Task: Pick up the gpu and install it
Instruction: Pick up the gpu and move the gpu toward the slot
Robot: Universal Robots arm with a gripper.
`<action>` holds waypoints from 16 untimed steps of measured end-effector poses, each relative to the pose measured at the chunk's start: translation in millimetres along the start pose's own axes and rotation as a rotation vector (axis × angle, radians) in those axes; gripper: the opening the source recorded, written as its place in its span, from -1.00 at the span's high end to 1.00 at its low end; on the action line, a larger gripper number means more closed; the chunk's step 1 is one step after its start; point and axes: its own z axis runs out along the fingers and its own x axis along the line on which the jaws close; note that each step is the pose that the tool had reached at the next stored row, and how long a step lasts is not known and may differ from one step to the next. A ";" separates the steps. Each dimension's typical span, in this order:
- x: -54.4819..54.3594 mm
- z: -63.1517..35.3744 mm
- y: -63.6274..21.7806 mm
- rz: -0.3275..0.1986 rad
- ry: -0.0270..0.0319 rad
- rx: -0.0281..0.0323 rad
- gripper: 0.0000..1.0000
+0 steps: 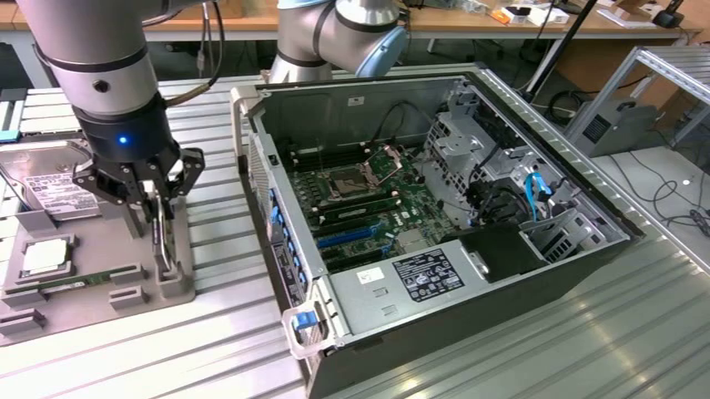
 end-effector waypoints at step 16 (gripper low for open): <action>-0.9 -31.3 -0.6 0.000 0.0000 -0.0025 0.47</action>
